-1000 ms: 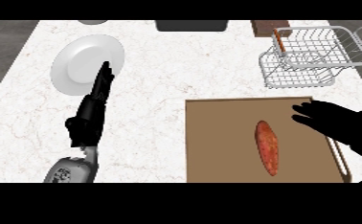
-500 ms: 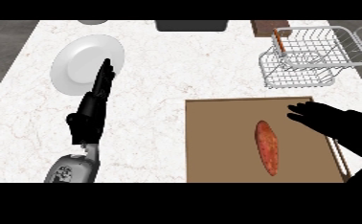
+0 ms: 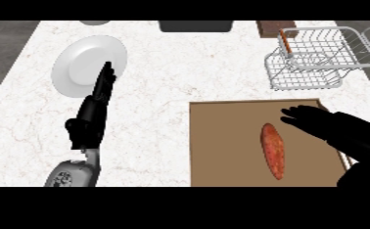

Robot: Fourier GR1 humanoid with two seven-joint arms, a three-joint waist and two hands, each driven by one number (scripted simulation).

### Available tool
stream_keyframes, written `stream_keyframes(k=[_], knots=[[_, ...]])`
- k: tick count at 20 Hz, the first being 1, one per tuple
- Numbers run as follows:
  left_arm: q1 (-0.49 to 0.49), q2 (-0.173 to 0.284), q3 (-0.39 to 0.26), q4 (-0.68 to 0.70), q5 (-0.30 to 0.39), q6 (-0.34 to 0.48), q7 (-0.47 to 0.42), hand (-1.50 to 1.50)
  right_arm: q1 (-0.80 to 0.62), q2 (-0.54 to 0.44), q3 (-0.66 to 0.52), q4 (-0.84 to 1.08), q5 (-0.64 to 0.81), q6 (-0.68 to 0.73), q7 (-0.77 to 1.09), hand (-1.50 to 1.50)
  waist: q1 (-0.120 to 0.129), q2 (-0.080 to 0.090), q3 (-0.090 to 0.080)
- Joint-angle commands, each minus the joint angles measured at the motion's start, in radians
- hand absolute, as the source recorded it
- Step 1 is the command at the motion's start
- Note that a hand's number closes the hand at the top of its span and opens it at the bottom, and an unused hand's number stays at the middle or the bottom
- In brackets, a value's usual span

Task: Pick the sweet potato from the tray and place it in the tiered basket

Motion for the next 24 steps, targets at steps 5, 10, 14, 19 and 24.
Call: stream_keyframes(k=[5,10,14,19,24], knots=[[-0.067,-0.001,0.026,0.008,-0.006,-0.025,0.059,0.00,-0.029,0.050,0.028,-0.028,0.019,0.097,0.034,-1.50,-0.003,0.000,0.000],[-0.063,0.011,0.071,0.032,0.014,-0.045,0.032,0.00,-0.025,0.082,0.064,0.023,0.060,0.063,0.023,-1.50,-0.001,0.000,0.000],[-0.020,-0.044,0.006,0.030,-0.050,0.003,-0.007,0.00,-0.030,0.135,0.115,0.099,0.128,-0.027,0.010,-1.50,0.001,0.000,0.000],[-0.046,-0.030,0.067,0.080,-0.011,-0.025,-0.022,0.00,-0.064,0.121,0.086,0.178,0.152,-0.026,-0.026,-1.50,0.000,0.001,0.000],[0.022,-0.019,0.051,0.010,-0.020,-0.051,-0.043,0.00,-0.076,0.156,0.074,0.201,0.155,-0.019,-0.029,-1.50,0.001,0.000,0.000]])
